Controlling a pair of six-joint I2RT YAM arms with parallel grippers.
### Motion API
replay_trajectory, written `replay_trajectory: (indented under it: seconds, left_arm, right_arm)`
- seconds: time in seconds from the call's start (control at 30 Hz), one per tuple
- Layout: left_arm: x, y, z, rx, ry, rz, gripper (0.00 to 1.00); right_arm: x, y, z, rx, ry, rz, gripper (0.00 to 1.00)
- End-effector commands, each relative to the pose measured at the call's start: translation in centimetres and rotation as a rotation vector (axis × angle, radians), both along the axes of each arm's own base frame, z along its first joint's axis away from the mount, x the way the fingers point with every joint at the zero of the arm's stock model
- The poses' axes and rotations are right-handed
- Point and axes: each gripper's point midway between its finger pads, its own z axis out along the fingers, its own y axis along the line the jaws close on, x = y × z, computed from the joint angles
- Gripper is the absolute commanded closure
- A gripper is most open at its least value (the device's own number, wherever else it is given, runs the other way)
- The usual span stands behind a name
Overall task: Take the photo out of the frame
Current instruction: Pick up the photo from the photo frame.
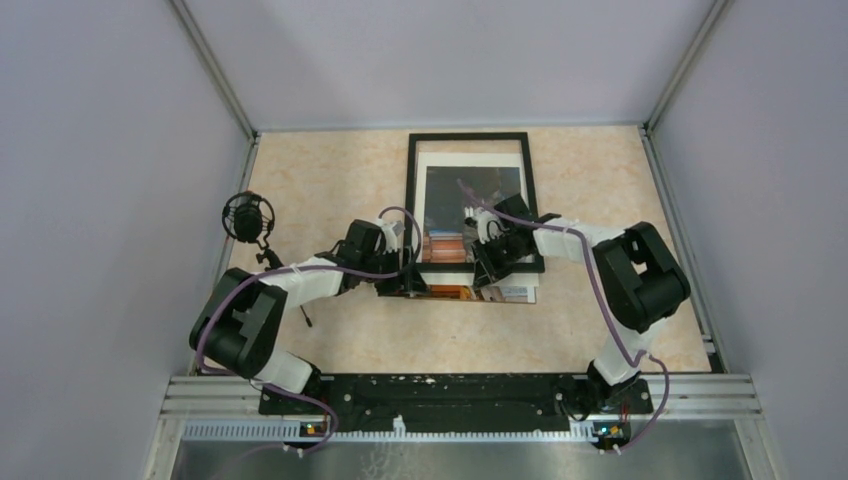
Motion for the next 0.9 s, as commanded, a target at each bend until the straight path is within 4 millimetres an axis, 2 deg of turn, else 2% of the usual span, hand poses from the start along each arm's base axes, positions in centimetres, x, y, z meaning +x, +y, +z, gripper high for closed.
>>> replay_trajectory:
  seconds: [0.0,0.3,0.4,0.5,0.67,0.87]
  left_arm:
    - [1.3,-0.9,0.0,-0.013,-0.075,-0.019,0.29]
    - [2.3,-1.6,-0.8,-0.029,-0.067,-0.008,0.27]
    - [2.6,-0.6,-1.0,0.034,-0.044,0.018,0.25]
    - [2.1,1.3,-1.9,0.075,0.022,0.081,0.24]
    - [1.7,3.0,-2.3,0.119,0.031,0.113,0.23]
    - [1.4,3.0,-1.9,0.096,0.02,0.098,0.24]
  right_arm:
    - [0.4,0.9,-1.0,-0.042,-0.049,0.04,0.83]
    - [-0.1,1.1,-1.3,-0.037,-0.031,0.052,0.83]
    - [-0.1,1.2,-1.5,-0.037,-0.024,0.052,0.83]
    - [0.0,1.4,-1.7,-0.035,-0.011,0.055,0.83]
    - [0.2,1.5,-1.5,-0.037,-0.014,0.052,0.82]
    - [0.0,1.4,-1.6,-0.04,-0.009,0.052,0.82]
